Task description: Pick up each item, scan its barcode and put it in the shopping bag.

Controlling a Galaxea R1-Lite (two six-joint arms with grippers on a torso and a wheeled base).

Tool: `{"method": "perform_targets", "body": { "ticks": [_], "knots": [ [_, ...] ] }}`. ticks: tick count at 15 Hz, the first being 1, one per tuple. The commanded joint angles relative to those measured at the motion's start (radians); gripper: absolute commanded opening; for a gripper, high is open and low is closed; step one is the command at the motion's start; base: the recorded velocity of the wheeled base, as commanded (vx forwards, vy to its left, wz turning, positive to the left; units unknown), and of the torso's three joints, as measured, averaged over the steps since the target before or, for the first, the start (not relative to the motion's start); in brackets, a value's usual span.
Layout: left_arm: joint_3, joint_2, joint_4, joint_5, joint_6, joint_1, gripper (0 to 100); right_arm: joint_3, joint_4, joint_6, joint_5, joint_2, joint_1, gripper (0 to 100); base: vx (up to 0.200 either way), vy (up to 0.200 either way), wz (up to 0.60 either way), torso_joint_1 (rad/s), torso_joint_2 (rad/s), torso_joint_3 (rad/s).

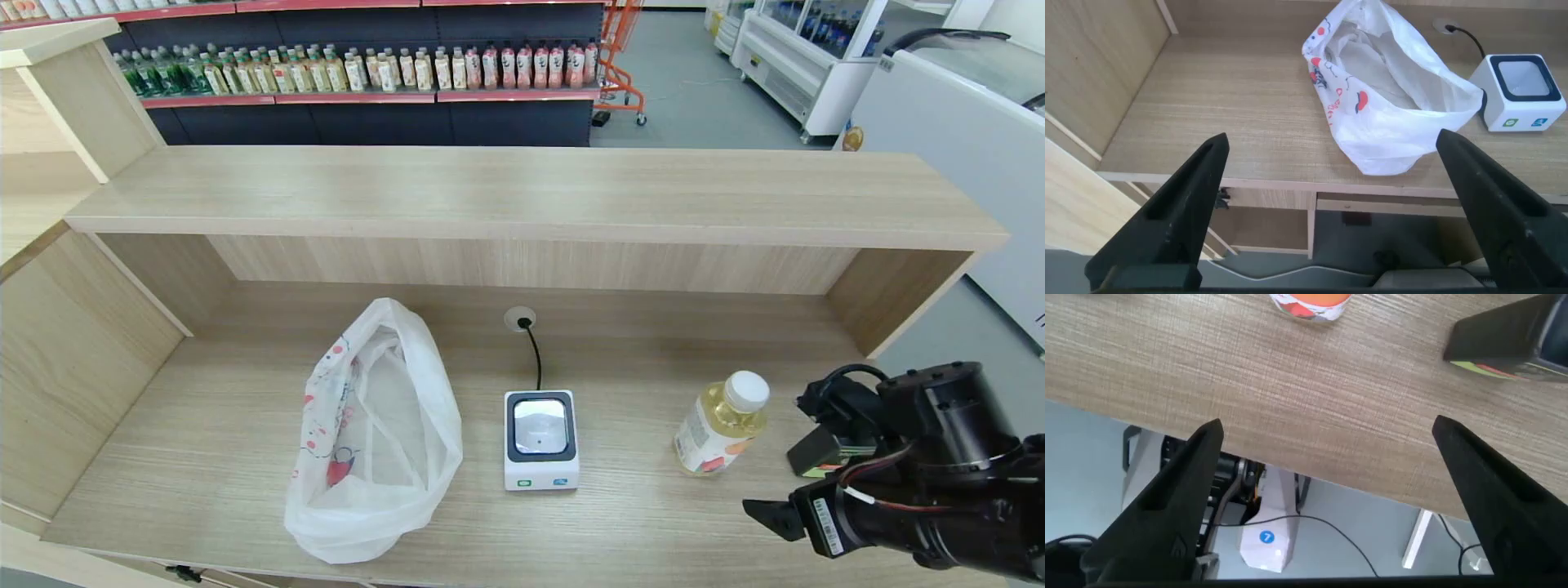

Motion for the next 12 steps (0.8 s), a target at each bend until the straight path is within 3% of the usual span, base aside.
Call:
{"method": "perform_targets", "body": {
  "ticks": [1, 7, 12],
  "knots": [
    [0.000, 0.000, 0.000, 0.001, 0.000, 0.000, 100, 0.039, -0.129, 0.000, -0.008, 0.132, 0.008, 100, 0.000, 0.000, 0.00, 0.000, 0.00, 0.000],
    [0.000, 0.000, 0.000, 0.001, 0.000, 0.000, 100, 0.044, -0.476, -0.011, -0.009, 0.328, 0.052, 100, 0.000, 0.000, 0.00, 0.000, 0.00, 0.000],
    [0.000, 0.000, 0.000, -0.001, 0.000, 0.000, 100, -0.056, -0.505, -0.041, -0.008, 0.401, 0.068, 100, 0.000, 0.000, 0.00, 0.000, 0.00, 0.000]
  ]
}}
